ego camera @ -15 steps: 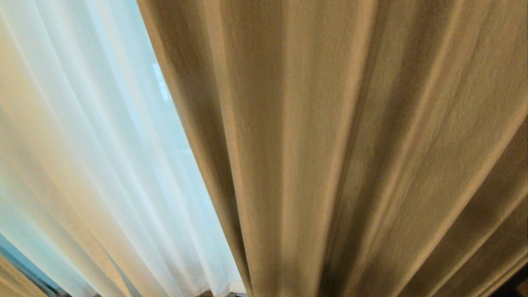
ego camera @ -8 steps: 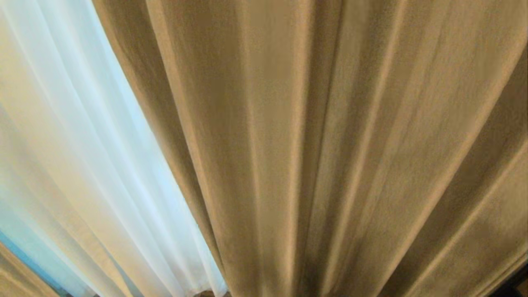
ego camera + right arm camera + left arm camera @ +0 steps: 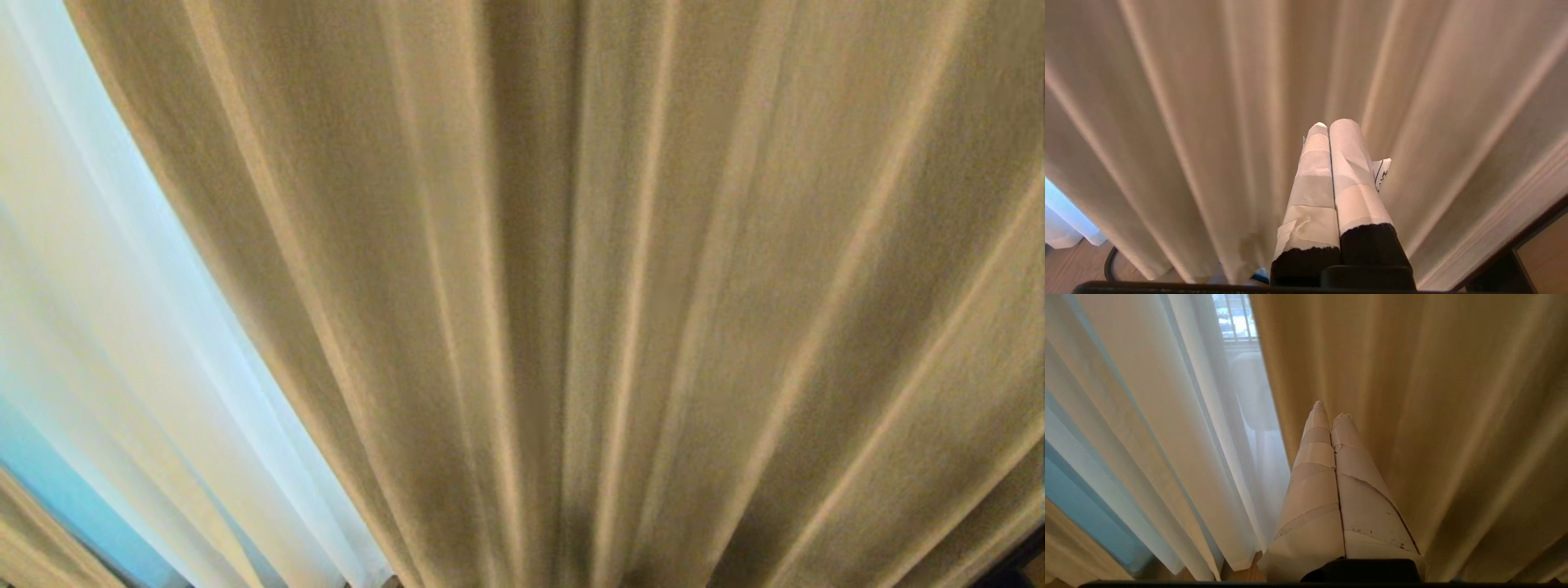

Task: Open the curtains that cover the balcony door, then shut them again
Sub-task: Close the outer curtains on both sides

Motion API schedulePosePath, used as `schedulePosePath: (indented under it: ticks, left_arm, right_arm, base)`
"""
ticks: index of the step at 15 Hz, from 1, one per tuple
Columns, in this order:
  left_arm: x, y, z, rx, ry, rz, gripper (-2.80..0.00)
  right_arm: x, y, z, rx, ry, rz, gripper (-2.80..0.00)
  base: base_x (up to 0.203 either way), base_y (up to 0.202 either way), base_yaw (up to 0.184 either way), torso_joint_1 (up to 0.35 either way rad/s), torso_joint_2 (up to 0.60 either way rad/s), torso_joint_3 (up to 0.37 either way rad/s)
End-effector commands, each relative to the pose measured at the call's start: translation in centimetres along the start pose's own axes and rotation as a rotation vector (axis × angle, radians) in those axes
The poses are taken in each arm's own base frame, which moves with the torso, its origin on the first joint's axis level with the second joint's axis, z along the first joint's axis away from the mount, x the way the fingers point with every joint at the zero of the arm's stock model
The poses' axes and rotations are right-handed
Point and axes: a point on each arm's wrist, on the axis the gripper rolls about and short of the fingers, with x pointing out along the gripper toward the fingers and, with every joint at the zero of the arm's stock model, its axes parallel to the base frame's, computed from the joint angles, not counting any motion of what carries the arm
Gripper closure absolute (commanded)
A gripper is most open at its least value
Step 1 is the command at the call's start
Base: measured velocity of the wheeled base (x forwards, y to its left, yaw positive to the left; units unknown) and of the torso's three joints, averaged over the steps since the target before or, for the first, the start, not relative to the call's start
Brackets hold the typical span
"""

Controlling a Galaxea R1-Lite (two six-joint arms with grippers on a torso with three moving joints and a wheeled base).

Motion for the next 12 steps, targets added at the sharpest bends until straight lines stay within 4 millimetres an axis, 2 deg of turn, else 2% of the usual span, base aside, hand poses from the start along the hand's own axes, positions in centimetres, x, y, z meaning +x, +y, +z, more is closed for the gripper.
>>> schedulePosePath:
  ticks: [1,12]
  left_arm:
    - [0.00,0.00,0.00,0.000,-0.001,0.000,0.00]
    - [0.00,0.00,0.00,0.000,-0.001,0.000,0.00]
  right_arm:
    - [-0.03,0.00,0.00,-0.001,-0.004,0.001,0.00]
    - [-0.03,0.00,0.02,0.034,-0.006,-0.001,0.00]
  base:
    - [0.000,0.000,0.000,0.000,0.00,0.000]
    - [0.000,0.000,0.000,0.000,0.00,0.000]
